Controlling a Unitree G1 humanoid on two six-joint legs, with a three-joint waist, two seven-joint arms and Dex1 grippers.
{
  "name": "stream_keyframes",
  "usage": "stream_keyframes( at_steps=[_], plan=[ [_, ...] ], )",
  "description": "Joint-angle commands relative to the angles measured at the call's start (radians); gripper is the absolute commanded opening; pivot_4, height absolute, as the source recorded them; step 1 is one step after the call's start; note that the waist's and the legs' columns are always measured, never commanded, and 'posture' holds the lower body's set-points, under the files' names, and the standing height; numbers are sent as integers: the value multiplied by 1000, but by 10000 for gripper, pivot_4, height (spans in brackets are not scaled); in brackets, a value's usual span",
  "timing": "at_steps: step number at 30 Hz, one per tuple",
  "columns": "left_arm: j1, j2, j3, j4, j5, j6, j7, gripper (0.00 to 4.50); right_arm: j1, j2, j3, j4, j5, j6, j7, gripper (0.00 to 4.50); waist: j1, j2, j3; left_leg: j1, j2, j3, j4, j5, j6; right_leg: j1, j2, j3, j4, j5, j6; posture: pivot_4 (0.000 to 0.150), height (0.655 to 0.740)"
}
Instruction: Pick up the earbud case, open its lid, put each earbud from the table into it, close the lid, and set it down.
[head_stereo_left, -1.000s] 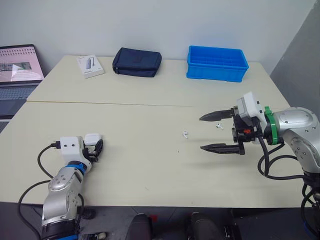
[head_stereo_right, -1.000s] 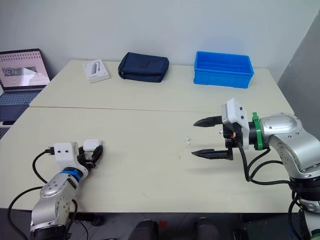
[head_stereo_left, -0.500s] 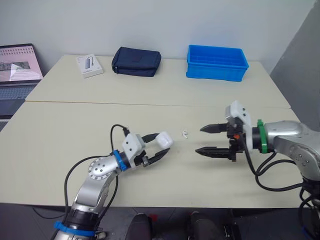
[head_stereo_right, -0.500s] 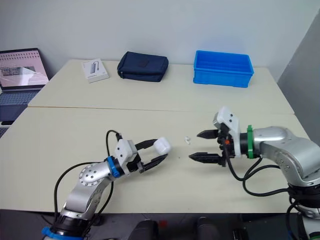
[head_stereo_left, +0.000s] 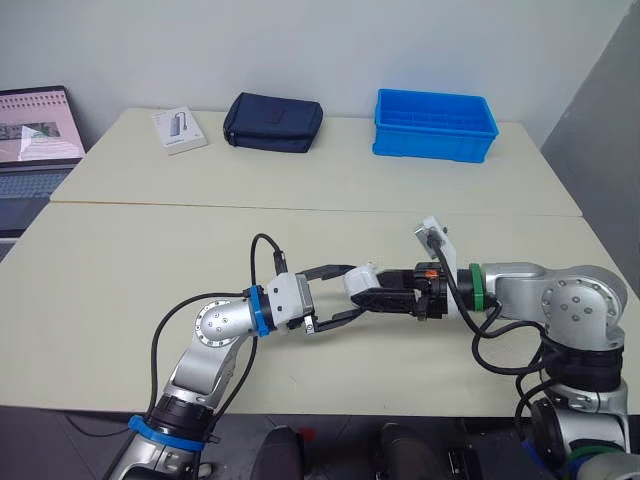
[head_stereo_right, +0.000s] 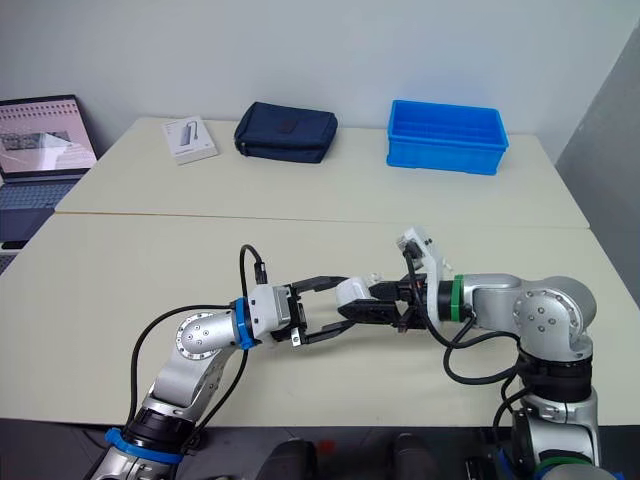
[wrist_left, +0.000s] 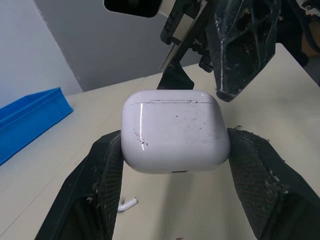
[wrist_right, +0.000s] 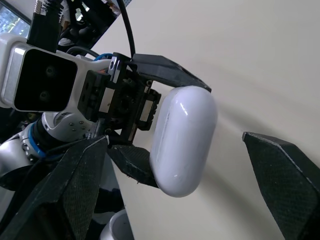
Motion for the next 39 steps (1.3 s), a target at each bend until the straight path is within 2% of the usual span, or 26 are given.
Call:
stream_keyframes(
  at_steps=[1,9,11,12,21,27,32,35,39],
  plan=[
    [-13,-8,13,-10,-14,-29,6,27520,-16,1,-21,7,22,13,-7,45000,0,0,0,0,0,0,0,0,0,0,0,0,0,0,0,1500,7267],
    [-13,-6,16,-10,-11,-44,12,27520,-22,-8,-13,42,41,44,11,45000,0,0,0,0,0,0,0,0,0,0,0,0,0,0,0,1500,7267],
    [-14,-6,16,-11,-11,-47,12,27520,-21,-10,-7,51,43,47,16,41426,0,0,0,0,0,-1,0,0,0,0,0,0,0,0,0,1500,7267],
    [-15,-5,16,-10,-9,-50,12,27520,-21,-11,-4,54,45,48,20,39156,0,0,0,0,0,-1,0,0,0,0,0,0,0,0,0,1500,7267],
    [-21,-19,11,-5,4,-76,31,27520,-28,-5,-3,73,53,44,29,7793,0,0,0,-1,0,-1,0,0,0,-1,0,-1,0,0,0,1500,7267],
    [-31,-30,20,12,10,-98,46,27520,-35,-9,2,80,53,40,38,7604,0,0,0,-2,0,-1,0,0,0,-1,0,-1,0,0,0,1500,7267],
    [-47,10,25,28,24,-54,32,44235,-42,-51,45,70,26,6,63,7602,0,0,0,-3,0,-2,0,0,0,-2,0,-1,0,0,0,1500,7267],
    [-51,86,14,10,1,143,-8,45000,-50,-147,153,34,-47,-87,122,7602,-3,1,0,-3,0,-2,0,0,0,-3,1,-1,0,0,0,1500,7267],
    [-41,208,-14,-49,-49,463,-76,45000,-63,-307,371,-31,-215,-298,257,7602,-9,1,1,-3,0,-3,-1,0,0,-4,2,-1,0,0,0,1500,7267]
  ],
)
